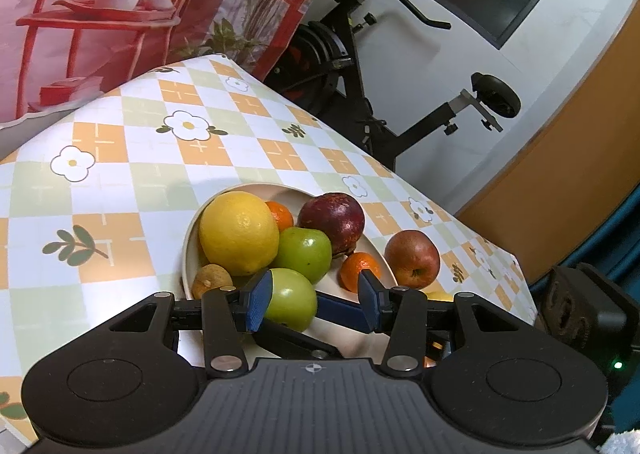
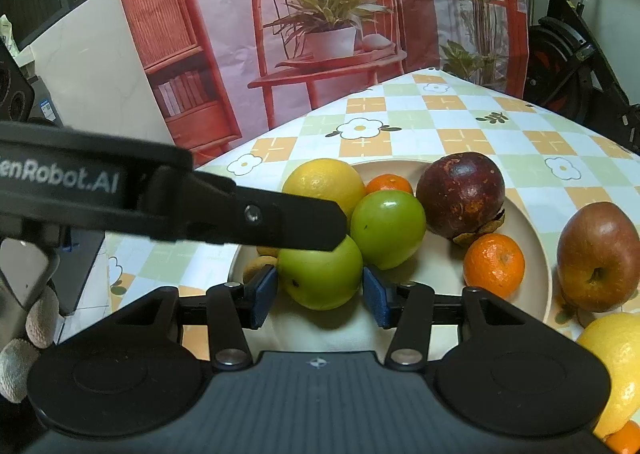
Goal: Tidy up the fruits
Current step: 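Carry the second green apple onto the plate with the right gripper, then open the right gripper to release the apple on the plate, then move the right gripper to a tangerine beside the lemon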
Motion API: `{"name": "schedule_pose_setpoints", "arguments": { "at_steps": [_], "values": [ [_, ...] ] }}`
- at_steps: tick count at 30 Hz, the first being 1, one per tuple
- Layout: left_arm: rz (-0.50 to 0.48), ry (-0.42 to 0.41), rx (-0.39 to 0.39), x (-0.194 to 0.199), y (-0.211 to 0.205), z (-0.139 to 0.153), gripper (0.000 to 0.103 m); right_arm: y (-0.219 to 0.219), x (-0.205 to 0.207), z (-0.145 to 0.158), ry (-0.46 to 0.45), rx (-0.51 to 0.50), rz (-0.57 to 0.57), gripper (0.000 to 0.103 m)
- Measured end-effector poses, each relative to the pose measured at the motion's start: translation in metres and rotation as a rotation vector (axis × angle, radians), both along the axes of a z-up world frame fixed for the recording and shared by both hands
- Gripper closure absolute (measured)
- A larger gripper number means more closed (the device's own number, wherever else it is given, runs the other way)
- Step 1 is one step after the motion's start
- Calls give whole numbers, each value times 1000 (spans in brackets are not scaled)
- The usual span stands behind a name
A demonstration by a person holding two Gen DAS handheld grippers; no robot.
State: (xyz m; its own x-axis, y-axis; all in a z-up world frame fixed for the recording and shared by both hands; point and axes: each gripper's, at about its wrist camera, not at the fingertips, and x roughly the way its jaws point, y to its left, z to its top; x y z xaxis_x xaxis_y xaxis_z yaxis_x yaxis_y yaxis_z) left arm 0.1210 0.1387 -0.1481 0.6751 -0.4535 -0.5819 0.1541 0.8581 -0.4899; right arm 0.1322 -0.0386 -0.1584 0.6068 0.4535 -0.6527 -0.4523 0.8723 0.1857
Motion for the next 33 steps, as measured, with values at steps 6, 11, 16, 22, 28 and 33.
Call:
{"name": "schedule_pose_setpoints", "arguments": {
  "at_steps": [6,11,16,22,28,33],
  "values": [
    [7,-9,30,-3,-4,5,54,-12,-13,10,-34,13,-12,49],
    [-9,-18,69,-5,-16,7,54,-43,-37,21,-95,48,-83,49],
    [-47,-41,116,-8,-34,10,54,-89,-63,29,-157,73,-197,49],
    [-114,-61,167,-14,-60,12,54,-145,-86,28,-193,102,-351,49],
    [-194,-78,219,-25,-84,8,55,-169,-103,21,-198,95,-407,49],
    [-253,-74,246,-30,-102,2,55,-166,-112,12,-191,47,-375,49]
  ]
}}
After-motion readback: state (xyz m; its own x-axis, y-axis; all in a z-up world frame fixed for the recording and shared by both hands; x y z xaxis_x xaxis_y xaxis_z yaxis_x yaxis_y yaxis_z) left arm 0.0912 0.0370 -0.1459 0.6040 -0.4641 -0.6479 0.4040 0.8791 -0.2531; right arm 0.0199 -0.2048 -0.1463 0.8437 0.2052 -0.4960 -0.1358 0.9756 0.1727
